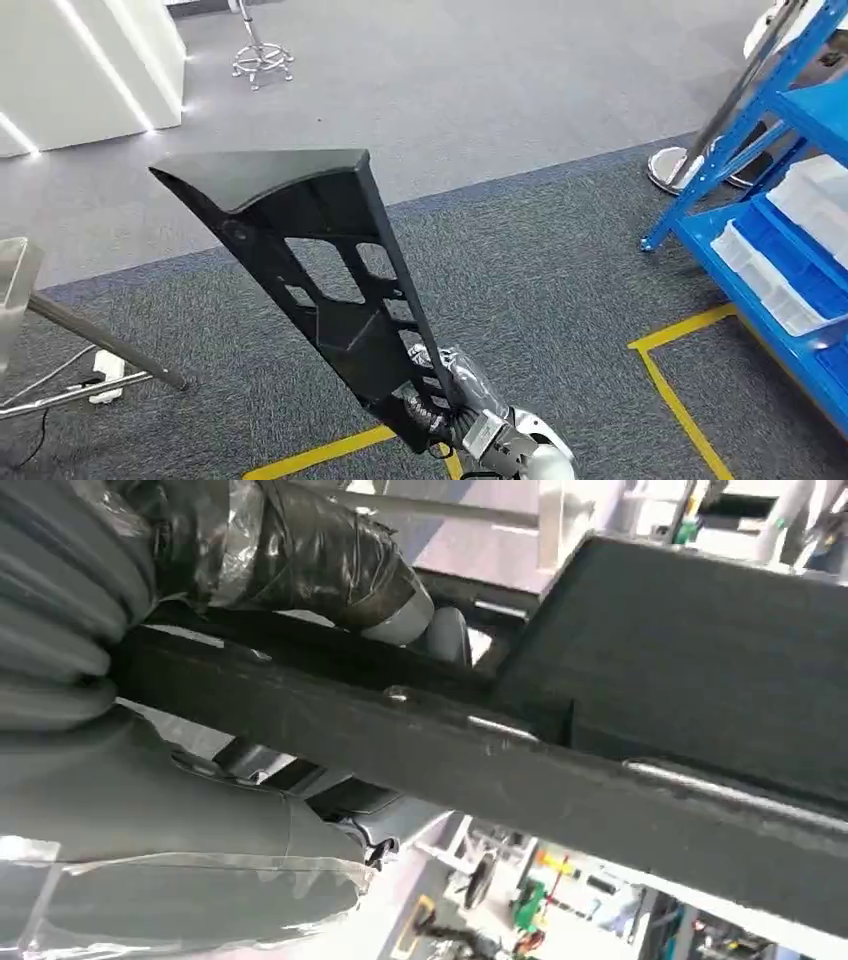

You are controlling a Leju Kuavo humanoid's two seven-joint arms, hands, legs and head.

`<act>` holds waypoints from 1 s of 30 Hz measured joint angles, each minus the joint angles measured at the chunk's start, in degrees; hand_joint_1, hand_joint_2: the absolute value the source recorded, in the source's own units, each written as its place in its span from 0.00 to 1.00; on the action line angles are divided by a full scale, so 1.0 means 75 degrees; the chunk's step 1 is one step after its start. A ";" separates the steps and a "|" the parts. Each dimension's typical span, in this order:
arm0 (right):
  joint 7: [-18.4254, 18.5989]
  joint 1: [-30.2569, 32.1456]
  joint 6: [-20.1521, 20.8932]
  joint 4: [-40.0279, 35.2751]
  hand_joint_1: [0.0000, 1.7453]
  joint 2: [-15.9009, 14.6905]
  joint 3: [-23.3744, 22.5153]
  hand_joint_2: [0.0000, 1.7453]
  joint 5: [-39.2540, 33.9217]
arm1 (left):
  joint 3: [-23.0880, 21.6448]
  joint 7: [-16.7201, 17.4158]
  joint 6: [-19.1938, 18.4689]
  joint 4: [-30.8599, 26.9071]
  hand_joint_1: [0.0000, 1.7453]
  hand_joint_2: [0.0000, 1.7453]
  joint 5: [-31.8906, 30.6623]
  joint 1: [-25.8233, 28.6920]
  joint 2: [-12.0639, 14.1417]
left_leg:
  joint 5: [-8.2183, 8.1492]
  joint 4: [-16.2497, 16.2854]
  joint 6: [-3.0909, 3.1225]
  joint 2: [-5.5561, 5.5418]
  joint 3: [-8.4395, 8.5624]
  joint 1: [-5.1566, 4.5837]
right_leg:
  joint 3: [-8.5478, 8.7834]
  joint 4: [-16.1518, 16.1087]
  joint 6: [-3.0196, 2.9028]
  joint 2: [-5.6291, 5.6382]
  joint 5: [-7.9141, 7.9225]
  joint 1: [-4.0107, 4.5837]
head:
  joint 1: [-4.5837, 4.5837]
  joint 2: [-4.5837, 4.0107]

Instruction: Take the parts from the cabinet and place them on the table.

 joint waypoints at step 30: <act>0.0137 -0.0109 -0.0003 -0.0163 0.99 -0.0047 -0.0157 1.00 0.0076 | -0.0020 0.0026 -0.0131 0.0000 0.00 1.00 -0.0198 -0.0036 0.0044 | 0.0032 0.0014 0.0023 0.0018 -0.0039 -0.0010 | -0.0087 -0.0016 0.0026 0.0055 0.0075 0.0010 | 0.0015 0.0000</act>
